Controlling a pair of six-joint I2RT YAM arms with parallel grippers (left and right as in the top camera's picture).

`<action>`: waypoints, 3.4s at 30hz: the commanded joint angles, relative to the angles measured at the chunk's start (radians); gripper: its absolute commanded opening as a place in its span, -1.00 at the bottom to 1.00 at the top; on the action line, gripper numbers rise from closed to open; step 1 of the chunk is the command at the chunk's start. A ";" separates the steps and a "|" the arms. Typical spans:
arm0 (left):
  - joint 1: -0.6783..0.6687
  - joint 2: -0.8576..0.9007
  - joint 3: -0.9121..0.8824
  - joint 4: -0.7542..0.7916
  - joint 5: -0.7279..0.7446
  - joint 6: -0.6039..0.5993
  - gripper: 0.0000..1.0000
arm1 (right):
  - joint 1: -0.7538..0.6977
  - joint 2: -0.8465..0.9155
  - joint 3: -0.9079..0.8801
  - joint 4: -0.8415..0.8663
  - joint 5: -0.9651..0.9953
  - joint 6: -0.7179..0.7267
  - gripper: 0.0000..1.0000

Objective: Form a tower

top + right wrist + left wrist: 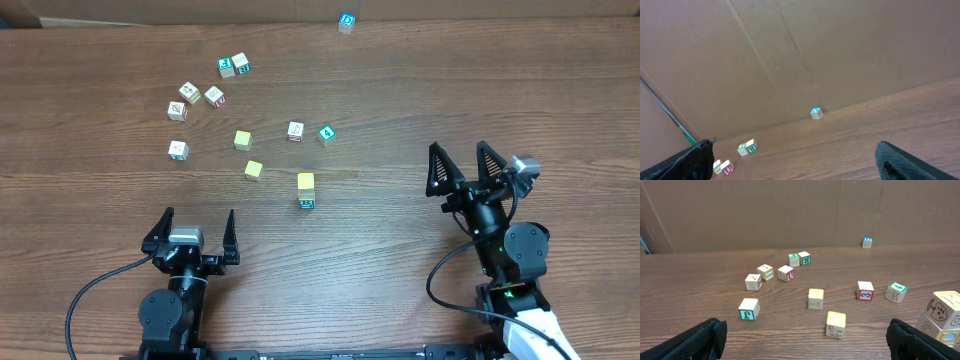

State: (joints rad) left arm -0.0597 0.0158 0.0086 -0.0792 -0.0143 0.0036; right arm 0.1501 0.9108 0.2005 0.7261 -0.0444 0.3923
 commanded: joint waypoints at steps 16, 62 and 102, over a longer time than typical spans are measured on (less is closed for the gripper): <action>-0.006 -0.011 -0.004 0.002 0.005 0.016 0.99 | -0.023 -0.230 -0.168 -0.067 0.024 -0.050 1.00; -0.006 -0.011 -0.004 0.002 0.005 0.016 0.99 | -0.021 -0.733 -0.192 -0.812 0.043 -0.227 1.00; -0.006 -0.011 -0.004 0.002 0.005 0.016 0.99 | -0.021 -0.908 -0.192 -0.811 0.032 -0.229 1.00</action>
State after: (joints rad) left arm -0.0597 0.0158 0.0086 -0.0792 -0.0143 0.0036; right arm 0.1314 0.0147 0.0185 -0.0906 -0.0116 0.1574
